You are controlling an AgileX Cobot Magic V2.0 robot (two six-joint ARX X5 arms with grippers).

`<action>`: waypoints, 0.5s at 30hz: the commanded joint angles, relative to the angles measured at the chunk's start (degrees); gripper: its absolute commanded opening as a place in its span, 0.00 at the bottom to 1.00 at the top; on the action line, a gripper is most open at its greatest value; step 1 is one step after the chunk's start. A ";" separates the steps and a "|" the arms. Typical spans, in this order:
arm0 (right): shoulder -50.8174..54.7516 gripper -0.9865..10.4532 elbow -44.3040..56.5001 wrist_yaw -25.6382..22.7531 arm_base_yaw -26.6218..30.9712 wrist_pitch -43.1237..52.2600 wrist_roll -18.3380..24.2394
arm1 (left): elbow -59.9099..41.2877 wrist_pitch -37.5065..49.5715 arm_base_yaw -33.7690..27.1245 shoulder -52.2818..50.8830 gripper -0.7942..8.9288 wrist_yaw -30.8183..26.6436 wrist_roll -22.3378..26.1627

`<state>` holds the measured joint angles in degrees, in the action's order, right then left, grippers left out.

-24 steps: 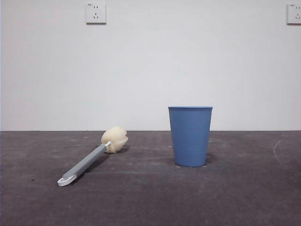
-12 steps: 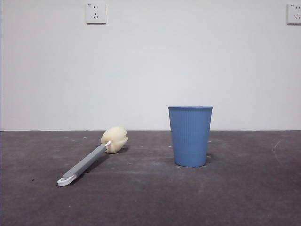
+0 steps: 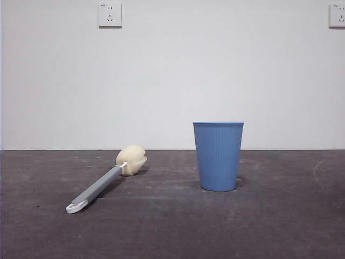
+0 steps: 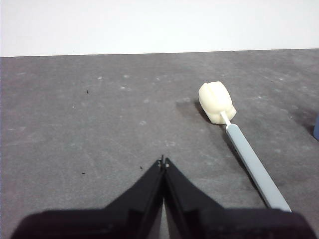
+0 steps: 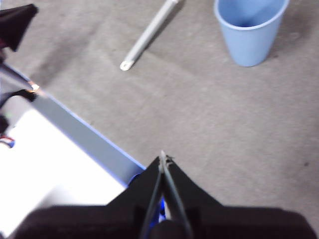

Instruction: Pick up the cup brush,pick up the cup,insert the brush into the cup,clean the cup,put the cup brush back,put the cup back to the fixed position on the table

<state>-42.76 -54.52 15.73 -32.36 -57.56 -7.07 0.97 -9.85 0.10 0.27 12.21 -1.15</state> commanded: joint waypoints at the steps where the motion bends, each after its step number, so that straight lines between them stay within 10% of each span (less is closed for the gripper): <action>1: 1.27 0.09 0.09 -4.52 0.26 0.22 -0.37 | -0.81 0.35 -0.13 -0.11 0.08 -0.04 -0.37; 15: 22.10 0.09 0.28 -20.15 10.69 12.35 7.17 | -0.81 0.35 -0.13 -0.11 0.08 -0.07 -0.37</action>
<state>-20.86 -54.52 -4.03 -21.96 -46.54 -1.37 0.97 -9.85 0.10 0.27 12.21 -1.15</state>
